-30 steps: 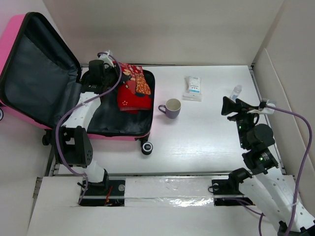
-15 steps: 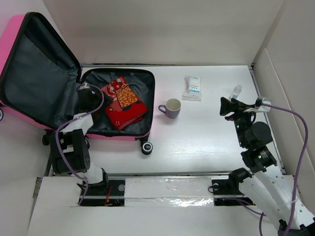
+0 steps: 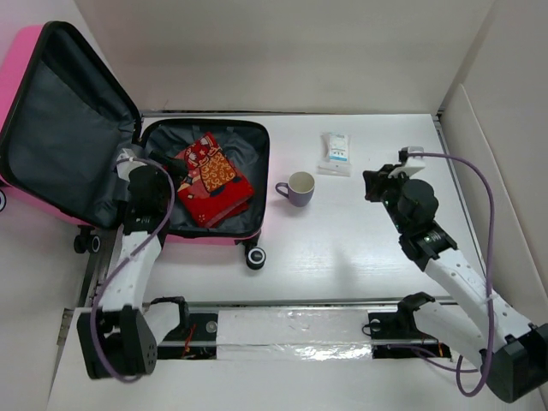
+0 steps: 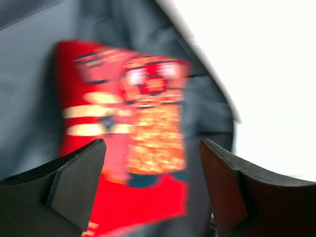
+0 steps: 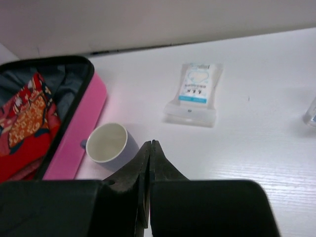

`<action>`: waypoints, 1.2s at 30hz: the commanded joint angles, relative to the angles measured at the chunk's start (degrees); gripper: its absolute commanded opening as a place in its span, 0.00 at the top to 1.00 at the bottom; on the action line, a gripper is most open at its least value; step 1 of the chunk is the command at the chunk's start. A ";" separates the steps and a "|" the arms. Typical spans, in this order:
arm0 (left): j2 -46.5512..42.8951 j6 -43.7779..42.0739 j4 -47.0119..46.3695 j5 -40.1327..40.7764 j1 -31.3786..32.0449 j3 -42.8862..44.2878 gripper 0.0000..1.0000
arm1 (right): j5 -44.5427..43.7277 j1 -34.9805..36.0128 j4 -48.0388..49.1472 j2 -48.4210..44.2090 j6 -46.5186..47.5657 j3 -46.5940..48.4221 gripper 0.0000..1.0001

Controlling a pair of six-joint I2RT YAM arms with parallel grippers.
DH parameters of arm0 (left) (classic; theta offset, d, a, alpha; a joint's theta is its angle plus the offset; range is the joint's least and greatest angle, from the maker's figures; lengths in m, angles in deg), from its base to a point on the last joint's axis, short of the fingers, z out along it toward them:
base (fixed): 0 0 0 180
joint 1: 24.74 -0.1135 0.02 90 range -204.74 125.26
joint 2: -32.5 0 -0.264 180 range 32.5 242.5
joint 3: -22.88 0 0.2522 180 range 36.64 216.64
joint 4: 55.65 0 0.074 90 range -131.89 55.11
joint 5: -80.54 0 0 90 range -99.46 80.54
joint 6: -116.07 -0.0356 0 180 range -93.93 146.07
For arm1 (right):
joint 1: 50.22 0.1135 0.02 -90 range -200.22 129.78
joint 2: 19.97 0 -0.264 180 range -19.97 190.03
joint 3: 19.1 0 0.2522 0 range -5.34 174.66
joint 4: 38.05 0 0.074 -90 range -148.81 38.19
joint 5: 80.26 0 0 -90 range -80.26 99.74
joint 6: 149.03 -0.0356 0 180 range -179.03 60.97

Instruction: Pack the luggage

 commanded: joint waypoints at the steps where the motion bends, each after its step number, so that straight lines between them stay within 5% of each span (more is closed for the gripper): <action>1: -8.06 -1.46 -2.50 0.53 2.01 0.42 0.27 | 2.74 -0.48 -0.08 2.39 2.08 3.42 1.00; 5: -14.65 -4.70 -0.06 -14.66 2.80 0.68 0.37 | 1.26 -0.48 0.97 5.47 2.70 3.42 1.00; 8: -20.02 -10.93 5.82 -23.11 2.80 2.96 0.61 | -1.38 -0.48 1.59 9.94 2.61 4.56 0.94; 10: -23.62 -14.37 9.00 -24.88 2.80 5.15 0.73 | -4.01 -0.48 1.94 15.63 2.17 5.88 0.74; 13: -27.40 -20.18 13.49 -26.73 2.80 5.96 0.71 | -6.65 -1.53 3.08 26.16 1.21 10.53 0.35; 16: -30.04 -22.38 13.76 -27.17 4.29 4.30 0.63 | -8.33 -4.68 3.61 35.68 -0.28 18.60 0.11; 21: -30.58 -25.99 15.60 -24.90 9.12 3.76 0.53 | -0.35 -8.65 -0.76 57.82 -1.35 36.17 0.00; 26: -31.98 -26.96 16.48 -24.62 12.46 3.76 0.52 | 2.04 -8.66 -17.87 77.67 0.06 61.80 0.00; 29: -32.24 -27.05 17.10 -23.75 13.08 3.85 0.52 | 2.66 -8.66 -23.88 82.81 -0.38 69.49 0.00; 36: -32.51 -27.22 17.98 -22.07 14.22 4.38 0.51 | 1.69 -8.13 -25.48 84.23 -1.09 69.17 0.00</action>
